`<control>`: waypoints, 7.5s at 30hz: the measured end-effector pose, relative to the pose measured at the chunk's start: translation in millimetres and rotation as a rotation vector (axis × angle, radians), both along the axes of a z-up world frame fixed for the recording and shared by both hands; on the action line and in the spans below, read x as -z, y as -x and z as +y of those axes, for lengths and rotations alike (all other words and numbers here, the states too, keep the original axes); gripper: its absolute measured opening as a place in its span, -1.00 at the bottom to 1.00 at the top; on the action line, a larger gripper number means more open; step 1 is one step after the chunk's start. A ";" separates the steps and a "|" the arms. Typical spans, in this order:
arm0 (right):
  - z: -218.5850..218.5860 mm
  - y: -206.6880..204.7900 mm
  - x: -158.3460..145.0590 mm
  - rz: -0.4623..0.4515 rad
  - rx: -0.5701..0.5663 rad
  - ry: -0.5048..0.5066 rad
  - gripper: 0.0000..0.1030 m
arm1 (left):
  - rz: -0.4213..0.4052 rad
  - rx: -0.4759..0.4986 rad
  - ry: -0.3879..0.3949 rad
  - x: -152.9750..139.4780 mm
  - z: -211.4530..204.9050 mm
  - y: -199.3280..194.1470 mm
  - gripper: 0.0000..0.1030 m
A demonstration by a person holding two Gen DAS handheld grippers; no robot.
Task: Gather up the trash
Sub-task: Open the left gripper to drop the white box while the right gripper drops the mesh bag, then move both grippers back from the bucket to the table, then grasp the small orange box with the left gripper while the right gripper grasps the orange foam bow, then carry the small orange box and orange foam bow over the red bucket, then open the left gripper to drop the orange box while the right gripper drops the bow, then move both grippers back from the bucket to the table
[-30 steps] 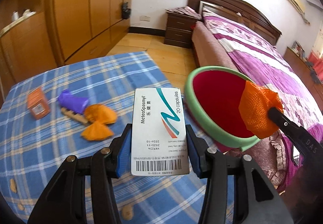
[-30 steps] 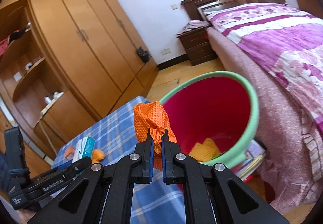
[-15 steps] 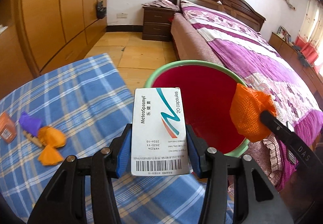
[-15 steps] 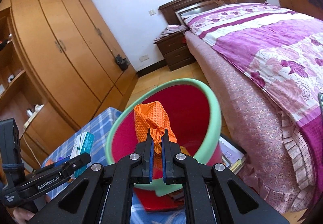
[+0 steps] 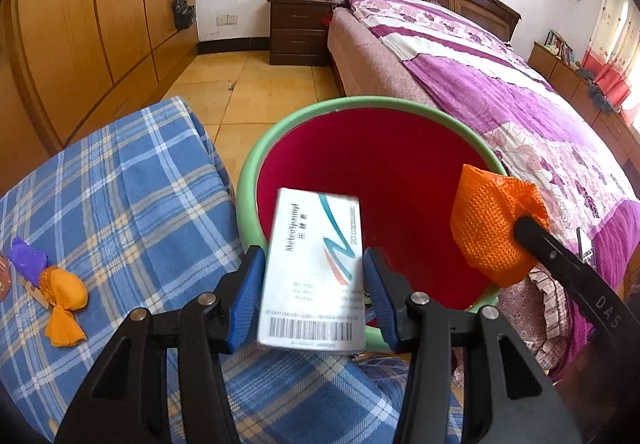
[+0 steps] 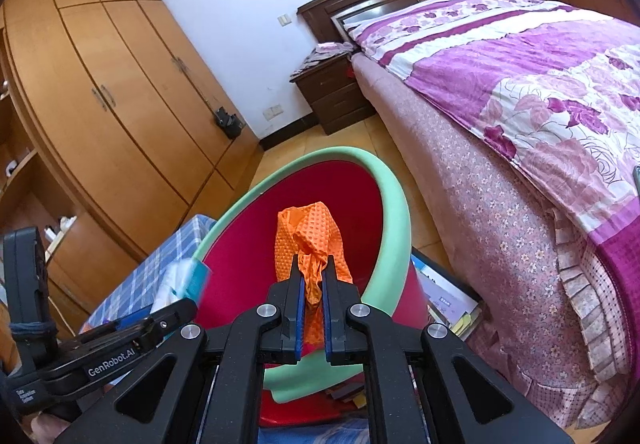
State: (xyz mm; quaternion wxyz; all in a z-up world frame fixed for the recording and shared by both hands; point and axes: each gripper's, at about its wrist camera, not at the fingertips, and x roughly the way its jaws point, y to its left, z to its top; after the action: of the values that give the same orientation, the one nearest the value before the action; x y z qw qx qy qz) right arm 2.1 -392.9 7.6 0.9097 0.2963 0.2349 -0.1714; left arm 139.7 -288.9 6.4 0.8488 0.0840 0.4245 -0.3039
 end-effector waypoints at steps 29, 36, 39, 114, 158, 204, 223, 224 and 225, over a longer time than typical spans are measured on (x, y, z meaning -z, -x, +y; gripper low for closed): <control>25.9 -5.2 -13.0 0.015 -0.028 0.013 0.07 | 0.006 -0.091 0.080 -18.6 63.6 10.2 0.12; 43.5 -10.3 -20.8 0.026 -0.041 0.042 0.29 | -0.014 -0.140 0.104 -29.3 92.4 7.6 0.12; 52.3 -13.5 -22.8 0.035 -0.052 0.054 0.30 | -0.027 -0.173 0.108 -33.3 109.2 3.2 0.12; 210.9 -165.6 10.9 0.266 -0.526 0.118 0.39 | 0.010 -0.661 0.057 12.1 328.0 -83.3 -0.12; 232.4 -116.6 -26.5 0.103 -0.612 0.154 -0.89 | -0.016 -0.588 0.114 -18.3 299.1 -2.4 -0.12; 22.7 -17.1 -7.1 0.086 -0.106 0.021 -0.87 | -0.018 -0.018 0.099 -29.8 34.7 5.4 -0.11; 5.0 -23.6 3.4 0.092 -0.097 -0.003 -0.43 | -0.007 0.019 0.098 -25.6 7.7 -11.3 0.06; 5.5 -23.8 3.2 0.092 -0.099 -0.006 -0.42 | -0.004 0.012 0.104 -26.4 11.0 -11.8 0.06; 6.2 -24.0 2.9 0.092 -0.103 -0.007 -0.41 | -0.002 0.005 0.108 -27.1 13.8 -12.2 0.06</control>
State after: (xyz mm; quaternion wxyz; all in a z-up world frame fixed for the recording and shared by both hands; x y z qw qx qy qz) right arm 26.1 -386.7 4.7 0.9045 0.2790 0.2919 -0.1371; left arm 151.9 -275.2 33.5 0.8517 0.0392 0.4065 -0.3285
